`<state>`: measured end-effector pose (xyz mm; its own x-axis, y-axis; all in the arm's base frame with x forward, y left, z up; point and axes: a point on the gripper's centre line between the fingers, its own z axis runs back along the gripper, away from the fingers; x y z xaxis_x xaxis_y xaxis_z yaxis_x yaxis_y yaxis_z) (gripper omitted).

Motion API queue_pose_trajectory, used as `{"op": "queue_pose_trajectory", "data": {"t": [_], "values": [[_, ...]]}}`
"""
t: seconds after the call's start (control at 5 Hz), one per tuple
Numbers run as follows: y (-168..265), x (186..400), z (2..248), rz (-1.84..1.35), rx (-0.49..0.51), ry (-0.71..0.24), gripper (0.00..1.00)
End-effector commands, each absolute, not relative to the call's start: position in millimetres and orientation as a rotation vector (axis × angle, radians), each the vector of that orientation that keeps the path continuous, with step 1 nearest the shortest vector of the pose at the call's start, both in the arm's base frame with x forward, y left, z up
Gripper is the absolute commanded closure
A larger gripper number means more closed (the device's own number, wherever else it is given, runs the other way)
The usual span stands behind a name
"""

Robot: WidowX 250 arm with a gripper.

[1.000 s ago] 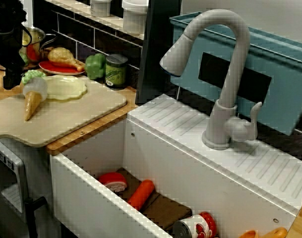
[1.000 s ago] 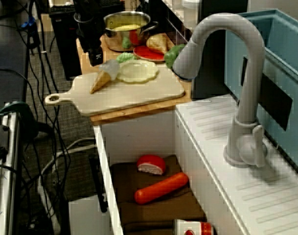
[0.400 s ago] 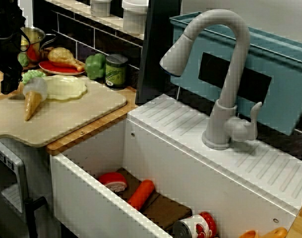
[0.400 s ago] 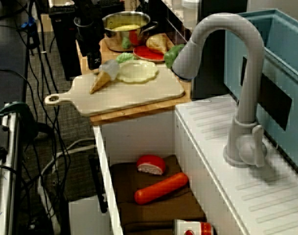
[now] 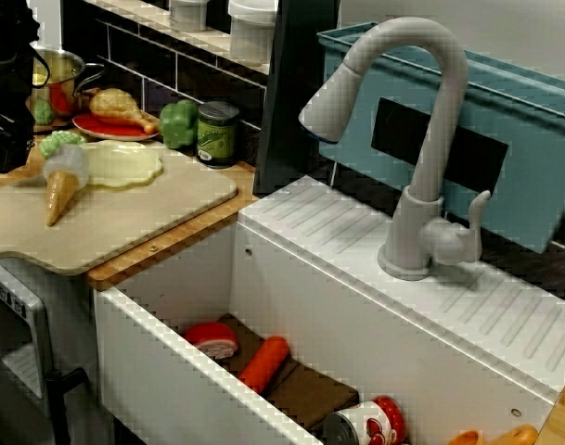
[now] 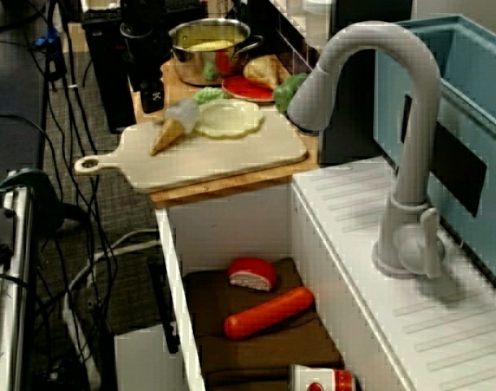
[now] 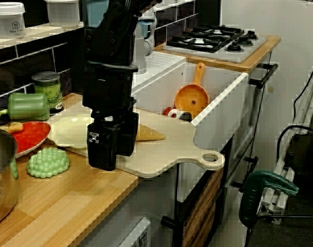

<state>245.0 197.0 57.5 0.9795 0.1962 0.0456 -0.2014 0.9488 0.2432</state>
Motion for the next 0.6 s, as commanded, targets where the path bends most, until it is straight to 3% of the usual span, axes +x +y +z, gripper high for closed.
{"op": "queue_pose_trajectory", "data": {"t": [0.0, 0.4], "values": [[203.2, 252.7, 81.4, 0.225, 0.280, -0.075, 0.00], [201.6, 259.9, 73.8, 0.237, 0.290, -0.071, 0.00]]}}
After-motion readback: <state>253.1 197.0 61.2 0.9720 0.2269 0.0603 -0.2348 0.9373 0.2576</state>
